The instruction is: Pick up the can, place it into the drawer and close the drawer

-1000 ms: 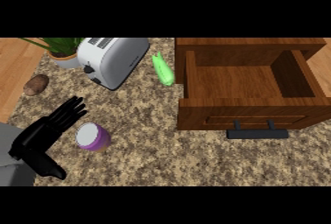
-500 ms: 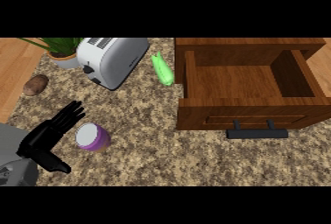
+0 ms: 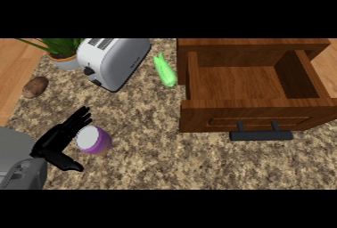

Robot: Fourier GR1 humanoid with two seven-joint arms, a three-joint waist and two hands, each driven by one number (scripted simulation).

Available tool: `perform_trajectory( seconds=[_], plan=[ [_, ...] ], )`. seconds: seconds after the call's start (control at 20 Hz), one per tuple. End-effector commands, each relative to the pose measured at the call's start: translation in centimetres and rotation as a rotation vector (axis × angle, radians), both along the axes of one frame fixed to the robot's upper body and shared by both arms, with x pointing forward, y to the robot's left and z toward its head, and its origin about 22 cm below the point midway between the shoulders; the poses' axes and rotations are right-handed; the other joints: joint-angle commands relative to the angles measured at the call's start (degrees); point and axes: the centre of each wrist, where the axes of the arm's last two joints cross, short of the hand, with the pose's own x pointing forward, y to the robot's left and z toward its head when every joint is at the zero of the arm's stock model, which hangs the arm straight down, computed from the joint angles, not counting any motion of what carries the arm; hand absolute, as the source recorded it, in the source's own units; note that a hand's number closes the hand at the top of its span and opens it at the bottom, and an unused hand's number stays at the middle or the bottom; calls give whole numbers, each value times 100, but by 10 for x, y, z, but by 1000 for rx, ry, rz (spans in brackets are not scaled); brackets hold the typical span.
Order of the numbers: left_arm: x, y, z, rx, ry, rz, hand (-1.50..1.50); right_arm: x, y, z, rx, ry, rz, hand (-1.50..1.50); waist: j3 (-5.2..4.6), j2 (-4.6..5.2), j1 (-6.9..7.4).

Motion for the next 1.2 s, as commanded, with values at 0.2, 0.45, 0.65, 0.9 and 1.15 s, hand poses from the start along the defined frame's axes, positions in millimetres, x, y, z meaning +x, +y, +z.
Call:
perform_trajectory(
  seconds=[0.2, 0.45, 0.65, 0.9, 1.15],
  plan=[
    [6, -16, -18, -70, 5, -45, -150, 7, -7, 6, -2, 12, -18, -150, -1, 6, -7],
    [0, -40, -37, -102, 29, -59, -150, 13, 1, 0, 4, 10, 13, -150, -4, 19, -18],
    [7, -29, -27, -148, 48, -22, -150, -5, -4, 15, 6, 8, 2, -150, 0, -5, -14],
    [14, -44, -30, -215, 76, -77, 150, -6, -2, 5, 19, 12, 26, -150, 1, 0, -17],
    [24, -51, -22, -262, 45, -172, 150, -15, -5, 7, 14, 10, 22, -150, -1, -6, -44]
  ],
)
